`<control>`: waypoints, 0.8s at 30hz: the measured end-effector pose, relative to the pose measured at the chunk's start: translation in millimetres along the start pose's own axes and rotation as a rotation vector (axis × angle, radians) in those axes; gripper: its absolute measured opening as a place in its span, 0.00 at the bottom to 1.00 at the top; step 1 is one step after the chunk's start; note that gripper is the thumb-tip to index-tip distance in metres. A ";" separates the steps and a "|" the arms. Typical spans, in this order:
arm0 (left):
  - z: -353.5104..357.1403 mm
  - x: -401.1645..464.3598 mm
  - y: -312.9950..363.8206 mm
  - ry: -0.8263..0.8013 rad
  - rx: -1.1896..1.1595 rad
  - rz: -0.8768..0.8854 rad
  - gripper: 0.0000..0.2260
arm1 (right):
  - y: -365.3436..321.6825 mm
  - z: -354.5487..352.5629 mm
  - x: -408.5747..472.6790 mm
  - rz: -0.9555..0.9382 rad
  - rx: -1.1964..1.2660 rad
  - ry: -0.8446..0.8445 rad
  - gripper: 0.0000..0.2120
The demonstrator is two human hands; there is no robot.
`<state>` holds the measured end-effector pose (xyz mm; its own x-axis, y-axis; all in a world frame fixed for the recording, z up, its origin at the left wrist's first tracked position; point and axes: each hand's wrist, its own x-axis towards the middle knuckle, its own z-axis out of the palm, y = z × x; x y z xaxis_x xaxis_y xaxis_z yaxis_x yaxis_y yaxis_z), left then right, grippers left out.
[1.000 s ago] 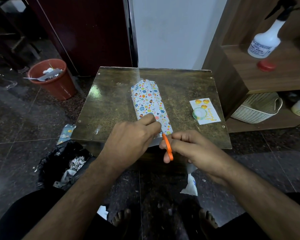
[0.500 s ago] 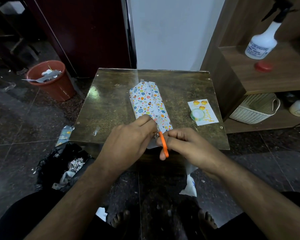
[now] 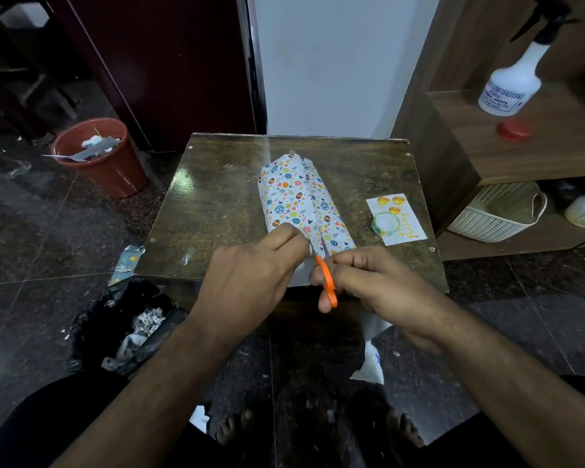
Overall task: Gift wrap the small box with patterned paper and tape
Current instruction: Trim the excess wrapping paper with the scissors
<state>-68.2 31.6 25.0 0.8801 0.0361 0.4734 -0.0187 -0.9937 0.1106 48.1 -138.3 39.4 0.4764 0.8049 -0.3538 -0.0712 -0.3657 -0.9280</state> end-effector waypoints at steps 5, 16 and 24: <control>-0.2 1.8 0.2 0.009 0.029 0.022 0.10 | 0.7 1.0 -0.7 -0.018 -0.010 0.037 0.13; 0.7 0.4 -0.2 0.062 -0.010 0.049 0.07 | -1.4 4.7 0.6 -0.037 0.053 0.043 0.13; 2.2 0.1 -0.6 0.083 -0.081 0.041 0.04 | -0.8 9.1 3.9 -0.045 0.116 0.047 0.12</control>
<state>-67.1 32.0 23.0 0.8358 0.0073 0.5491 -0.0955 -0.9827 0.1585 42.1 -130.6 37.7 0.5216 0.7955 -0.3084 -0.1484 -0.2713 -0.9510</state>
